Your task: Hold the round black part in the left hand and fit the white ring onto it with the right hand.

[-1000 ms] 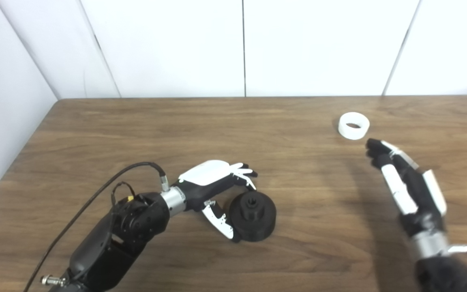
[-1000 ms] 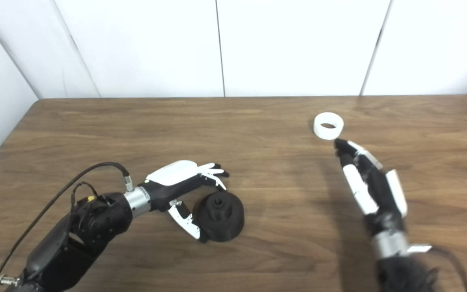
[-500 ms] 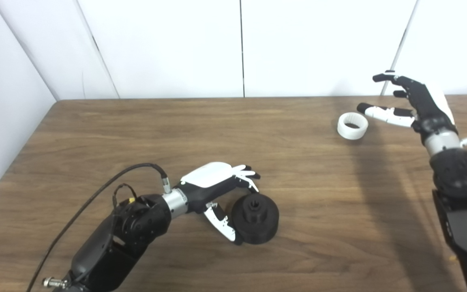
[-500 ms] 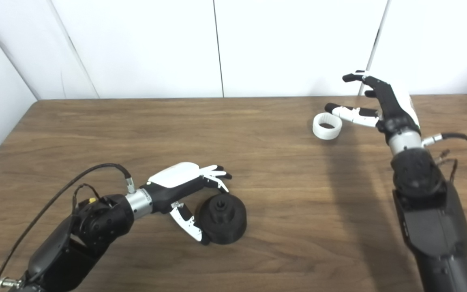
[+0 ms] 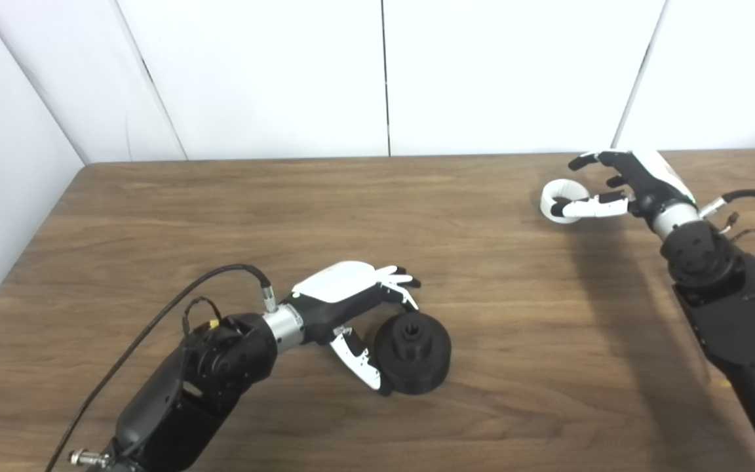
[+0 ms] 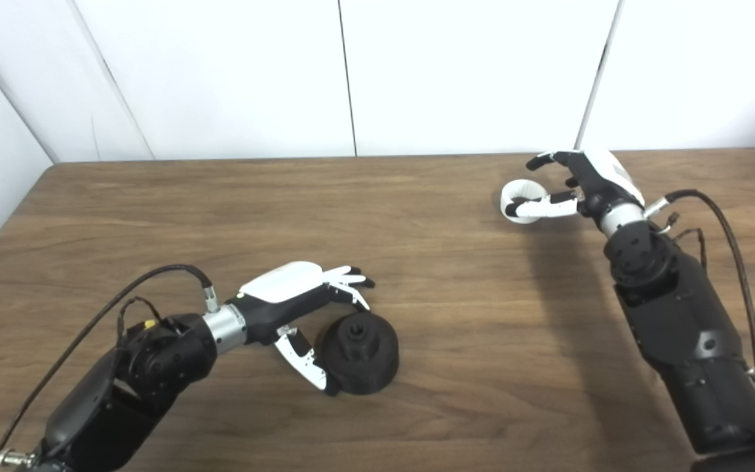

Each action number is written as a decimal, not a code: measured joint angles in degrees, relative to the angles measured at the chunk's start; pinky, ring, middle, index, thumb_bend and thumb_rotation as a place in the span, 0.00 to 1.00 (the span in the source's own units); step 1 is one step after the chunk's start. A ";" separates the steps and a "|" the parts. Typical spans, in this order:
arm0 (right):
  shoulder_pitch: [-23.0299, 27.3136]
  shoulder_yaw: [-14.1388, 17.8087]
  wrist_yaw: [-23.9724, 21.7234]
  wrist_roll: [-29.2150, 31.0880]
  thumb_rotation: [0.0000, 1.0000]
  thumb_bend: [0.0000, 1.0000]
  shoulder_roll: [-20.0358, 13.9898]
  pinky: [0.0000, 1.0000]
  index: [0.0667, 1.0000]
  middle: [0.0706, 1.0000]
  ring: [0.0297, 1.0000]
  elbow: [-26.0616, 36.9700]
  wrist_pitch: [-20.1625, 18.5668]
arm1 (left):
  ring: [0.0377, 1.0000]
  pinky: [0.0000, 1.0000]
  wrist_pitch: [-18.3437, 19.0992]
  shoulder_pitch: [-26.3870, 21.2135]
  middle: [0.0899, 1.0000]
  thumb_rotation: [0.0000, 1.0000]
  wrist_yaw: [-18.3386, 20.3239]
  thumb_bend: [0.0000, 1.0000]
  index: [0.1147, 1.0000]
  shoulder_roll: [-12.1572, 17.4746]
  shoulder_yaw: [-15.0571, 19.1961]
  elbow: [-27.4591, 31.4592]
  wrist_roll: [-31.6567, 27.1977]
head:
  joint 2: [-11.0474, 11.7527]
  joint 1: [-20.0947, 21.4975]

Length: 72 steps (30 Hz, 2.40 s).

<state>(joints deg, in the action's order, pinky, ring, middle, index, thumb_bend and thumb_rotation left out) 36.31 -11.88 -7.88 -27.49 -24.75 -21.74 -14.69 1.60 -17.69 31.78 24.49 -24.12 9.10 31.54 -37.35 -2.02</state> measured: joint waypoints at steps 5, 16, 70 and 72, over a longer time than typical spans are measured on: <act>1.10 -1.13 -1.33 -0.98 0.35 0.85 -0.60 0.90 0.72 0.91 0.97 -2.51 -0.11 | 1.00 0.93 -0.05 -0.01 0.95 0.24 0.03 0.83 0.60 0.00 0.03 0.00 0.01 | 0.18 -0.09; 1.68 -1.86 -3.05 -2.01 0.38 0.84 -1.06 0.94 0.74 0.91 0.98 -3.25 -0.14 | 1.00 0.93 -0.10 -0.01 0.95 0.24 0.02 0.83 0.59 -0.09 0.05 -0.13 0.02 | 0.35 -0.26; 5.26 -1.23 -4.28 -0.71 0.38 0.86 -0.47 0.92 0.75 0.88 0.96 -7.09 -0.16 | 1.00 1.00 -2.76 0.39 0.93 0.30 -0.72 0.85 0.58 -0.13 -0.48 -0.21 2.27 | 0.88 -0.88; 5.54 -1.20 -4.21 -0.68 0.38 0.86 -0.29 0.92 0.75 0.88 0.96 -7.84 -0.16 | 1.00 1.00 -2.81 0.40 0.93 0.30 -0.88 0.85 0.58 -0.16 -0.48 -0.21 2.34 | 0.88 -0.88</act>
<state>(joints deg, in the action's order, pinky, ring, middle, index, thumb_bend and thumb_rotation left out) 41.85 -13.08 -12.09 -28.17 -25.03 -29.59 -14.85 -1.20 -17.29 30.90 24.34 -24.60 8.89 33.88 -36.47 -2.90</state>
